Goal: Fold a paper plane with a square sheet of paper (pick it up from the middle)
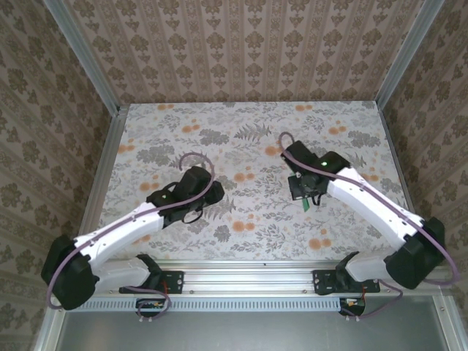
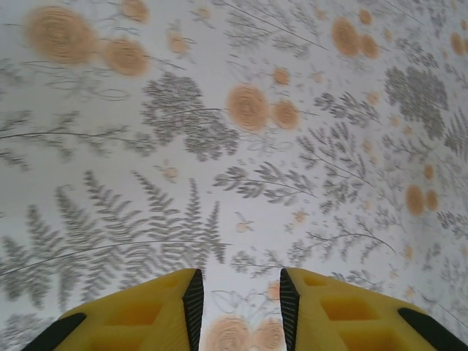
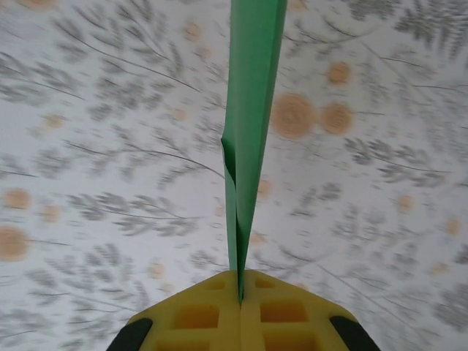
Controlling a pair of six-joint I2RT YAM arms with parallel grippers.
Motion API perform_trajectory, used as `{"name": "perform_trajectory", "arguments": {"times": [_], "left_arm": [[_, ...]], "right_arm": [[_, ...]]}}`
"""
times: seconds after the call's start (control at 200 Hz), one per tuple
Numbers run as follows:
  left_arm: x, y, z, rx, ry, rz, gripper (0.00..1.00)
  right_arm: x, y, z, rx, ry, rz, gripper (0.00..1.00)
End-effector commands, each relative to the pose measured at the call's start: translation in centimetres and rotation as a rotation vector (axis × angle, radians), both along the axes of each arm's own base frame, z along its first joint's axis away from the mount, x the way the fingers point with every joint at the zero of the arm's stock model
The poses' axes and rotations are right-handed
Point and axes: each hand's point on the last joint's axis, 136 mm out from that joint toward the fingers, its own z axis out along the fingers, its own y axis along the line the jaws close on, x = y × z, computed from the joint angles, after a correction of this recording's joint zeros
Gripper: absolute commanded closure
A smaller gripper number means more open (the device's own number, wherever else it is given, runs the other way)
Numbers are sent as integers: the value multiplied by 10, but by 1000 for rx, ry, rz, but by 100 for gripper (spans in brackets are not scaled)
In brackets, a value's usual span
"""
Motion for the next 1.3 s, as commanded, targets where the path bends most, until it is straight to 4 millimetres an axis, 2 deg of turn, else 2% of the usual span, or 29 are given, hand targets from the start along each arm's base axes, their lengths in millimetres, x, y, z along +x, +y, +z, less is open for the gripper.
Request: {"name": "perform_trajectory", "arguments": {"times": [0.0, 0.21, 0.33, 0.41, 0.495, 0.59, 0.685, 0.79, 0.9, 0.98, 1.1, 1.295], "left_arm": [[-2, 27, 0, 34, -9, 86, 63], [-9, 46, 12, 24, -43, 126, 61], [-14, 55, 16, 15, -55, 147, 60], [-17, 59, 17, 10, -57, 149, 60], [-21, 61, 16, 5, -55, 146, 59], [-23, 61, 16, 0, -49, 137, 59], [-25, 59, 15, -2, -45, 119, 58], [-25, 49, 11, -20, -31, 84, 57], [-24, 33, 3, -30, 0, 32, 57], [-22, 19, -1, -25, 23, -13, 57], [-20, -3, -9, 13, 58, -81, 57], [-19, -32, -24, 54, 105, -152, 58]], "right_arm": [[-10, -33, -8, -357, 75, 9, 97], [-10, 27, -55, -364, 164, 85, 92], [-13, 75, -87, -268, 227, 120, 86], [-16, 102, -100, -194, 257, 124, 85], [-20, 129, -113, -78, 297, 137, 78], [-26, 152, -115, 41, 329, 166, 63], [-27, 171, -92, 241, 283, 192, 56], [-25, 169, -69, 442, 225, 179, 47], [-22, 155, -60, 623, 189, 140, 53], [-22, 142, -72, 737, 210, 88, 63], [-28, 139, -91, 857, 276, 52, 78], [-37, 137, -128, 852, 339, -6, 87]]}}
